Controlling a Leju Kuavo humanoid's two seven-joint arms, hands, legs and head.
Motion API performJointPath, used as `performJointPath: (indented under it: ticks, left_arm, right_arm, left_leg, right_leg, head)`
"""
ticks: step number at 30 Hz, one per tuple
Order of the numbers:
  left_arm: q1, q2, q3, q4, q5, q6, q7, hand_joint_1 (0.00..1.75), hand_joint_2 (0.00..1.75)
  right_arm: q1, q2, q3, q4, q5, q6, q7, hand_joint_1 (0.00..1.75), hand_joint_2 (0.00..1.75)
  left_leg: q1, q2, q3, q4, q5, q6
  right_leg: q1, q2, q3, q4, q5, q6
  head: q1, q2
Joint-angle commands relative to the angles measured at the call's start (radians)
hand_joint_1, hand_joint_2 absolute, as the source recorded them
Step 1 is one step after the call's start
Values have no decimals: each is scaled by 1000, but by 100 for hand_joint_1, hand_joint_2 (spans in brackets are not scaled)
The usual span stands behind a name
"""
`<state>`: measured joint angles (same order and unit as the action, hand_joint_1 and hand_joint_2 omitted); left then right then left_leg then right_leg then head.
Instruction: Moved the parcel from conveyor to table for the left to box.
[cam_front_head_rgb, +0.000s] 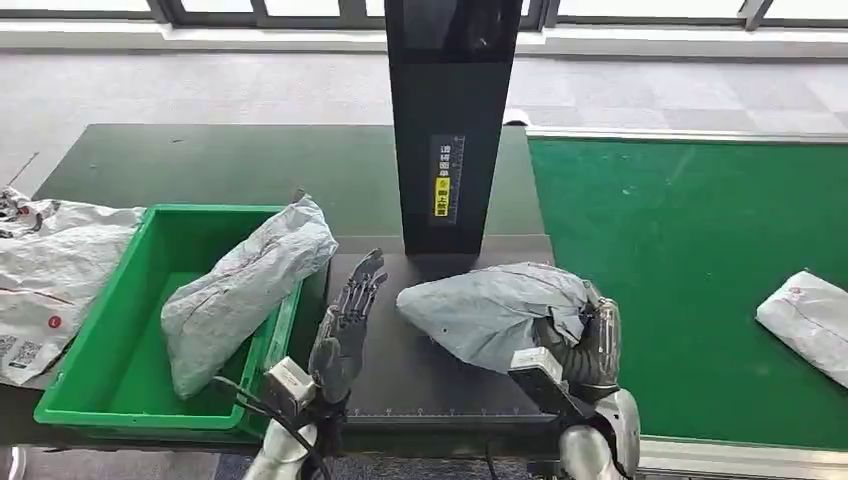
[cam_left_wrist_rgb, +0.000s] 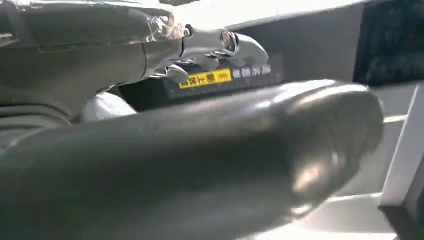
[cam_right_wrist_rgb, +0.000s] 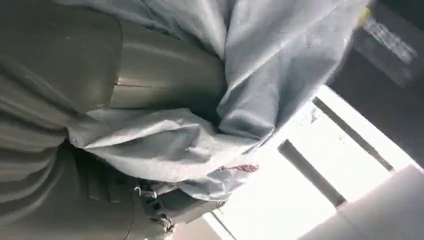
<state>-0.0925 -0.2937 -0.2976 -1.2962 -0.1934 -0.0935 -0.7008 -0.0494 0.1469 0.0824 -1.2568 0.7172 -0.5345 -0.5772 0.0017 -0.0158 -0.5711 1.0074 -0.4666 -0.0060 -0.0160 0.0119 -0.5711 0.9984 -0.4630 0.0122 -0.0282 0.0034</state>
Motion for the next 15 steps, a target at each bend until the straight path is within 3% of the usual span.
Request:
performJointPath:
  ticks: [1, 12, 13, 14, 15]
  left_arm:
    - [-46, 21, -43, 86, 9, 7, 3, 0, 0]
    - [-14, 30, -38, 51, 3, 36, 3, 0, 0]
    - [-11, 31, -38, 45, 3, 37, 3, 0, 0]
    - [-7, 34, -38, 39, 3, 36, 4, 0, 0]
    - [0, 35, -33, 32, 2, 39, 3, 0, 0]
  right_arm:
    - [-252, 37, -3, 508, -26, -5, -29, 175, 175]
    - [-318, 53, 21, 620, -33, 26, -49, 175, 175]
    - [-323, 51, 26, 633, -36, 44, -51, 26, 175]
    - [-324, 51, 31, 640, -38, 60, -52, 0, 175]
    - [-315, 51, 35, 631, -47, 83, -56, 0, 175]
  left_leg:
    - [1, 6, 2, -3, 2, -1]
    - [1, 5, 2, -2, 1, -1]
    - [1, 6, 2, -3, 2, -1]
    - [1, 4, 1, -1, 0, 0]
    - [1, 4, 1, -1, 1, -1]
  right_leg:
    - [1, 3, 1, -4, 3, -1]
    - [1, 3, 0, -2, 2, -1]
    - [2, 3, 1, -3, 3, -1]
    - [1, 3, 0, -1, 1, -1]
    - [2, 2, 0, -2, 2, -1]
  head:
    - [0, 0]
    - [0, 0]
    - [0, 0]
    - [0, 0]
    - [0, 0]
